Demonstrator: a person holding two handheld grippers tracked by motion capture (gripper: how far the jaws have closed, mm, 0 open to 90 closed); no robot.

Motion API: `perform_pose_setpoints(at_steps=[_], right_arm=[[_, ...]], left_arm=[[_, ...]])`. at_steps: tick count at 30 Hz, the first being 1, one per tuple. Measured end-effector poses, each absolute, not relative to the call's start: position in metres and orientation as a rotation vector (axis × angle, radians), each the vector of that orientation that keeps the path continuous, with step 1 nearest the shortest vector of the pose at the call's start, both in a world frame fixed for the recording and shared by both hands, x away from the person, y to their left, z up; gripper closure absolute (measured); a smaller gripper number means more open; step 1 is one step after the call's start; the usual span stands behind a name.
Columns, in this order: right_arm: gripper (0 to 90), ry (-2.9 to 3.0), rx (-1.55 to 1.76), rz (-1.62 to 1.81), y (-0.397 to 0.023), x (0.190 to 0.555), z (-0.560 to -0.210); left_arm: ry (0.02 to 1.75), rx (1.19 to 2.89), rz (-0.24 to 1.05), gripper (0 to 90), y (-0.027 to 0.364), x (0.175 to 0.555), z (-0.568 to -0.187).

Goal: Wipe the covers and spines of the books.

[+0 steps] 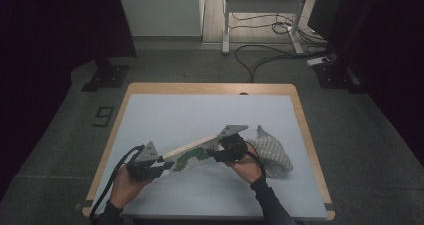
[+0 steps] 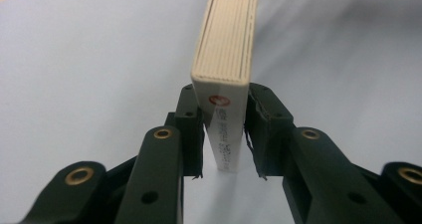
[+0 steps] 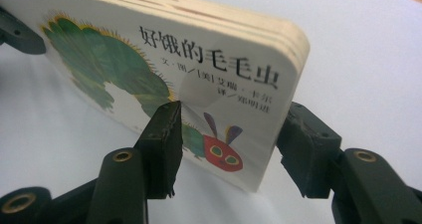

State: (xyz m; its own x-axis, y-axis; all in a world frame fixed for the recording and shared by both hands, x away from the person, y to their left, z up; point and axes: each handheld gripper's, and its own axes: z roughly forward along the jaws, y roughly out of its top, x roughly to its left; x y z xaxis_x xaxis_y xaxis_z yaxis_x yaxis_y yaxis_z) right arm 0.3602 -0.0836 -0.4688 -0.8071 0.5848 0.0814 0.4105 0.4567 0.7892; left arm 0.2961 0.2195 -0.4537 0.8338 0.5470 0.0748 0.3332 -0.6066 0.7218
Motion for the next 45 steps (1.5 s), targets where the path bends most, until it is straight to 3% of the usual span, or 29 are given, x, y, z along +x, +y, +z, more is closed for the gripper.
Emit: perform_pose_setpoints(at_steps=[6, 13, 28, 37, 45], right_arm=[[42.4, 2.500, 0.866, 1.301, -0.087, 0.361, -0.475], [33.6, 2.475, 0.841, 1.247, -0.095, 0.354, -0.465], [19.6, 2.330, 1.008, 1.101, -0.184, 0.339, -0.440], [17.5, 2.226, 1.216, 1.023, -0.233, 0.343, -0.462], [15.5, 2.292, 1.316, 0.959, -0.238, 0.356, -0.502]], left_arm=[[0.626, 2.268, 0.357, 69.5, 0.219, 0.297, -0.454], [0.623, 2.268, 0.348, 70.0, 0.219, 0.296, -0.454], [0.622, 2.265, 0.338, 70.1, 0.219, 0.297, -0.455], [0.624, 2.265, 0.332, 70.1, 0.219, 0.297, -0.455], [0.620, 2.268, 0.329, 70.3, 0.219, 0.297, -0.455]])
